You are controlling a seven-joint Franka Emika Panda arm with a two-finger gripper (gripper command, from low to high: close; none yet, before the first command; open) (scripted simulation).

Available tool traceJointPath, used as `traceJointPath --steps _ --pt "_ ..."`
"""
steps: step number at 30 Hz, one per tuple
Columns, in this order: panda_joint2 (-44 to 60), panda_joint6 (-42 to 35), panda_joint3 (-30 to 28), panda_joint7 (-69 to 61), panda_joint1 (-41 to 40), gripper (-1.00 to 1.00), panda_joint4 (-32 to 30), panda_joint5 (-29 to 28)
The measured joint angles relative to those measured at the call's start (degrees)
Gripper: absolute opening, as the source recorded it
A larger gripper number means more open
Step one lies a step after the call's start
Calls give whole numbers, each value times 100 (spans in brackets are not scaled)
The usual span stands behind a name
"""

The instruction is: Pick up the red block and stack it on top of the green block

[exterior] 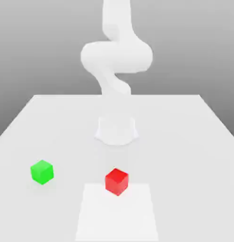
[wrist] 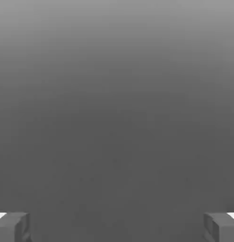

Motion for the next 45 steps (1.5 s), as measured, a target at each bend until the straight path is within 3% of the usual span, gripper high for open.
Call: traceJointPath --steps 16,23,24,31,39,45 --pt "2842 2353 730 2627 -588 0 -3098 334" --pt "4918 4026 316 3642 -408 0 -3252 -514" --pt "5117 4197 173 3680 -275 -100 -3226 -559" --pt "5163 4245 129 3706 -237 -100 -3221 -589" --pt "3654 2951 326 3260 -250 -100 -3435 46" --pt "3367 2546 -155 3290 -893 -100 -3318 -127"
